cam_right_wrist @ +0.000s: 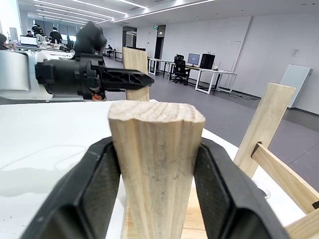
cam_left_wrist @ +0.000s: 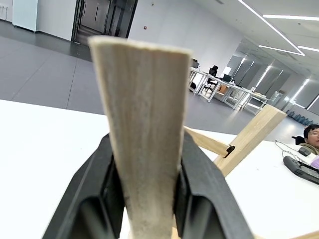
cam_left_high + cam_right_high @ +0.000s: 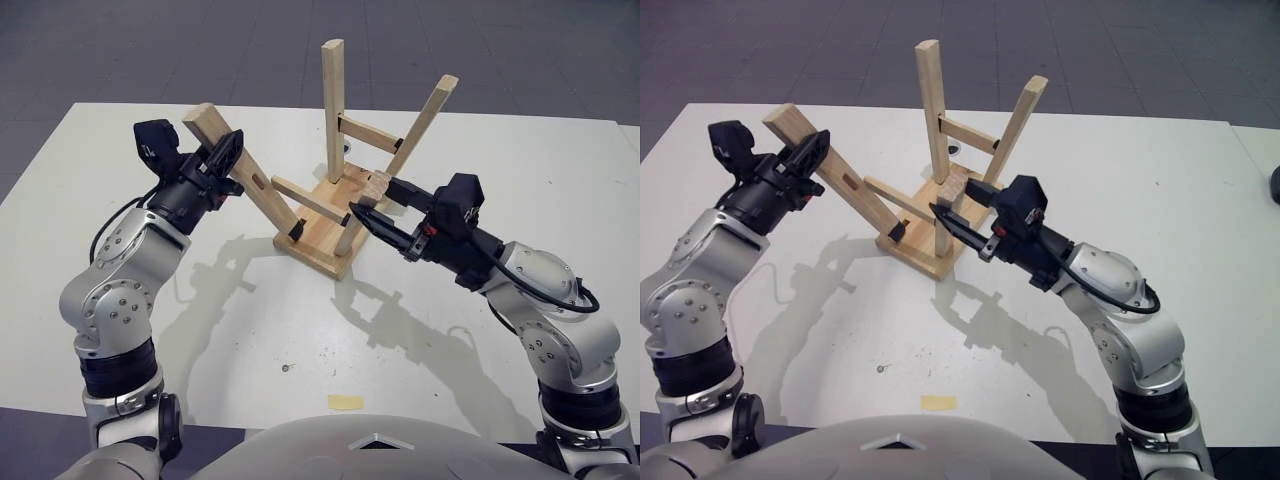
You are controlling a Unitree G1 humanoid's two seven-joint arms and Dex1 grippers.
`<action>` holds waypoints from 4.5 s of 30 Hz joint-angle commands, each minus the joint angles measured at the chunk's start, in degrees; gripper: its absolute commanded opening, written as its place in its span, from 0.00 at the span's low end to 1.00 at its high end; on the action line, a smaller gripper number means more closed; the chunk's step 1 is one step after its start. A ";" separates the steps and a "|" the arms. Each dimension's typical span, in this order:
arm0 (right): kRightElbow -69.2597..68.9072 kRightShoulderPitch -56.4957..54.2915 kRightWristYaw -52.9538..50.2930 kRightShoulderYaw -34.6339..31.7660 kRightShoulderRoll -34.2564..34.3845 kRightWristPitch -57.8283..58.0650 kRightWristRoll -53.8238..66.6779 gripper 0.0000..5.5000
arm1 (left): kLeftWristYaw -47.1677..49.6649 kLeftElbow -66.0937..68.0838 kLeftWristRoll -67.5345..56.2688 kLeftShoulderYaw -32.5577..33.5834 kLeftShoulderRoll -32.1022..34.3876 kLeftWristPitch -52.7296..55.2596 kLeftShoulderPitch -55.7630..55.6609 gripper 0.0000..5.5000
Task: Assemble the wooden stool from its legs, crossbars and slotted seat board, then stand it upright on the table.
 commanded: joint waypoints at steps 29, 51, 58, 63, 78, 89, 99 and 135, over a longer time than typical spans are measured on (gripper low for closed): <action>3.39 -0.19 -1.79 2.92 0.13 0.64 -6.16 0.38 | -15.96 8.65 13.55 -10.68 1.73 -4.37 -5.16 0.18; 3.06 -4.01 -5.57 3.01 0.66 9.41 -4.62 0.38 | -18.12 9.95 25.48 -22.86 -0.13 -8.91 5.90 0.19; 3.44 -4.62 -5.86 1.83 3.10 8.28 -2.83 0.44 | -17.37 9.78 29.67 -27.45 0.93 -12.40 9.49 0.19; 2.35 -7.07 -6.60 -2.52 7.48 9.02 4.78 0.60 | -16.15 11.58 30.15 -28.11 0.94 -13.70 9.35 0.19; 4.68 -20.25 -21.25 -16.71 13.05 10.84 36.62 0.98 | -14.92 10.72 27.93 -24.96 1.04 -14.46 7.14 0.20; 5.39 -20.22 -24.57 -15.27 11.71 8.78 35.05 0.98 | -17.20 4.39 21.97 -19.41 1.09 -11.06 1.91 0.42; 5.90 -19.75 -24.44 -14.02 11.42 7.39 32.35 0.98 | -15.63 -0.68 13.09 -9.69 0.44 -5.12 -9.86 0.71; 7.28 -10.10 -27.50 -16.48 8.17 4.89 23.27 0.98 | -14.02 7.22 21.39 -12.16 -7.26 -9.62 -24.02 0.98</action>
